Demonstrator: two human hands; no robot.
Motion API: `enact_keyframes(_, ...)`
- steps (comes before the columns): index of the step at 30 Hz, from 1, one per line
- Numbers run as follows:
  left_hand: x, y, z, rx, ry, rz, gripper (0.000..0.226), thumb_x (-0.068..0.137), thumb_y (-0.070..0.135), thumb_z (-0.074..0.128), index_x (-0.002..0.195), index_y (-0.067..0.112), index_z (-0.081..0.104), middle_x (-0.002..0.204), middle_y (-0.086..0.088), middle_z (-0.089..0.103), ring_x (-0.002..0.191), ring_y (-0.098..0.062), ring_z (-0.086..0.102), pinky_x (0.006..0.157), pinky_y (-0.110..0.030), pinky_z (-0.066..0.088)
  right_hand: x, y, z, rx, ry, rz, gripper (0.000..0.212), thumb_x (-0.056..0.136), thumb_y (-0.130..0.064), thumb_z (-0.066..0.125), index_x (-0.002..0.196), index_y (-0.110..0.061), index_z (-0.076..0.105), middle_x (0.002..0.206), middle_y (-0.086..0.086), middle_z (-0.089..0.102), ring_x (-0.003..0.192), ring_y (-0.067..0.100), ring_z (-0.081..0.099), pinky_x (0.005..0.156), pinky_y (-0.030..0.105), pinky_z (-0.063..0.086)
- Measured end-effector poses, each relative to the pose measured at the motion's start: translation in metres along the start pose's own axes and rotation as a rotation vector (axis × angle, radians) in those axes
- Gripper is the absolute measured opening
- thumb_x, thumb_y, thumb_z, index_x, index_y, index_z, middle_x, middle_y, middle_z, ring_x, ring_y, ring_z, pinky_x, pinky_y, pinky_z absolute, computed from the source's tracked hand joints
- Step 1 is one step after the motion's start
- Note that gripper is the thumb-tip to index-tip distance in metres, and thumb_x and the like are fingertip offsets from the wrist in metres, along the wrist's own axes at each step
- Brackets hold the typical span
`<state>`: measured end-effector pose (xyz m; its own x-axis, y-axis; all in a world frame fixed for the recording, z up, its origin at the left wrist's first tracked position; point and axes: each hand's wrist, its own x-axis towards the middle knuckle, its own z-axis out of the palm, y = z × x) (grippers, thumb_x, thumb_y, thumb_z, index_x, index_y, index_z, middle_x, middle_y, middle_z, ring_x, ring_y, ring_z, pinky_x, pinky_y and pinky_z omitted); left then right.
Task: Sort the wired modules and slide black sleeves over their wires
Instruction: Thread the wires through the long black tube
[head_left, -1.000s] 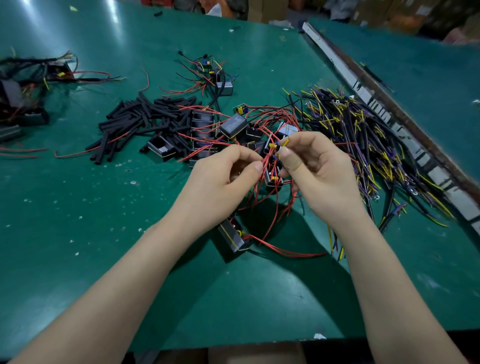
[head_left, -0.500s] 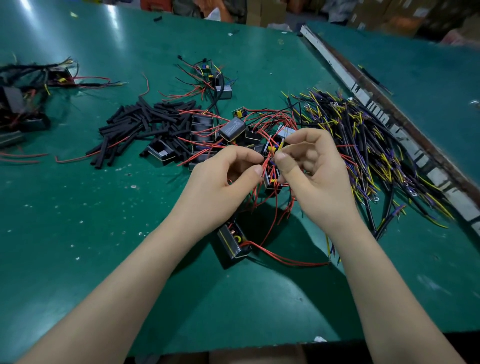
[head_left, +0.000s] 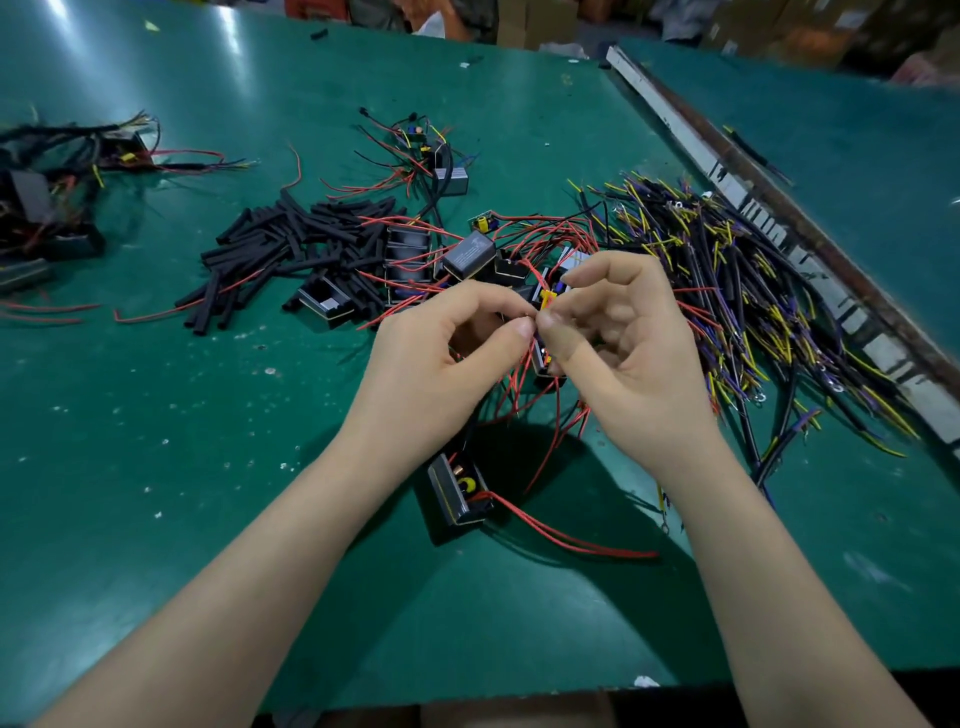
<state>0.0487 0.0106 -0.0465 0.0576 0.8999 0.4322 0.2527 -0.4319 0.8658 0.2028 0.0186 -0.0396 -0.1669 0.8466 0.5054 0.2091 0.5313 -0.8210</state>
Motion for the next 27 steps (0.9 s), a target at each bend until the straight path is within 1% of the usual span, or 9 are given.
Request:
enact_keyframes(3,-0.001,0.000,0.002,0.055,0.058,0.064,0.009,0.085,0.023,0.062,0.085,0.032,0.065,0.069,0.005,0.064,0.062,-0.008,0.052,0.062,-0.025,0.044,0.000,-0.001,0.002,-0.020,-0.010,-0.028,0.026,0.090,-0.007,0.055,0.099,-0.030,0.047,0.078,-0.008,0.055,0.066,0.016,0.055,0.064,0.030,0.045)
enact_keyframes(6,-0.002,-0.001,0.004,0.254,0.109,0.170,0.009,0.086,0.018,0.063,0.092,0.019,0.070,0.076,0.017,0.063,0.071,0.000,0.055,0.069,-0.014,0.045,0.000,0.002,0.002,-0.112,0.003,0.024,0.022,0.091,-0.012,0.052,0.095,-0.033,0.056,0.077,-0.018,0.057,0.070,0.004,0.055,0.066,0.022,0.042)
enact_keyframes(9,-0.003,-0.004,0.006,0.349,0.112,0.227,0.012,0.088,0.016,0.062,0.096,0.014,0.071,0.087,0.013,0.065,0.080,-0.001,0.057,0.076,-0.022,0.048,-0.001,0.005,0.003,-0.184,-0.001,0.087,0.020,0.093,-0.011,0.053,0.099,-0.027,0.064,0.083,-0.019,0.058,0.077,0.003,0.057,0.073,0.023,0.043)
enact_keyframes(11,-0.003,-0.004,0.006,0.338,0.129,0.216,0.011,0.090,0.015,0.061,0.097,0.013,0.069,0.087,0.012,0.065,0.080,-0.003,0.059,0.076,-0.025,0.049,-0.001,0.003,0.003,-0.248,-0.018,0.057,0.021,0.094,-0.012,0.050,0.107,-0.019,0.066,0.091,-0.018,0.057,0.081,0.008,0.058,0.080,0.030,0.048)
enact_keyframes(13,-0.002,-0.004,0.005,0.313,0.160,0.191,0.011,0.091,0.016,0.059,0.096,0.012,0.067,0.085,0.009,0.066,0.079,-0.006,0.060,0.075,-0.027,0.049,-0.001,0.001,0.002,-0.217,-0.063,0.060,0.023,0.093,-0.018,0.051,0.111,-0.020,0.064,0.095,-0.013,0.060,0.085,0.011,0.060,0.085,0.037,0.051)
enact_keyframes(14,-0.002,-0.005,0.005,0.306,0.173,0.180,0.011,0.091,0.016,0.058,0.096,0.011,0.066,0.085,0.007,0.067,0.078,-0.008,0.060,0.075,-0.028,0.048,-0.001,0.000,0.001,-0.176,-0.096,0.085,0.020,0.092,-0.021,0.054,0.110,-0.026,0.062,0.095,-0.010,0.062,0.085,0.012,0.061,0.084,0.037,0.052)
enact_keyframes(17,-0.001,-0.005,0.004,0.287,0.155,0.156,0.012,0.090,0.016,0.057,0.097,0.011,0.065,0.086,0.007,0.067,0.080,-0.009,0.061,0.076,-0.028,0.048,-0.003,0.001,0.001,-0.157,-0.155,0.132,0.024,0.090,-0.020,0.064,0.101,-0.039,0.055,0.084,-0.012,0.065,0.078,0.006,0.064,0.074,0.022,0.050)
enact_keyframes(22,-0.001,-0.006,0.004,0.270,0.106,0.203,0.011,0.091,0.014,0.057,0.097,0.012,0.065,0.084,0.012,0.063,0.079,-0.003,0.058,0.076,-0.024,0.048,-0.004,0.000,0.004,-0.175,-0.129,0.158,0.018,0.088,-0.019,0.057,0.095,-0.035,0.052,0.067,-0.010,0.068,0.067,0.023,0.063,0.074,0.042,0.052)
enact_keyframes(27,-0.003,-0.013,0.005,0.444,0.142,0.378,0.011,0.091,0.009,0.058,0.097,0.006,0.067,0.088,0.000,0.066,0.081,-0.014,0.059,0.071,-0.029,0.049,-0.004,0.000,0.004,-0.211,-0.093,0.149,0.014,0.090,-0.011,0.061,0.091,-0.025,0.059,0.065,0.007,0.066,0.059,0.028,0.056,0.063,0.036,0.050)
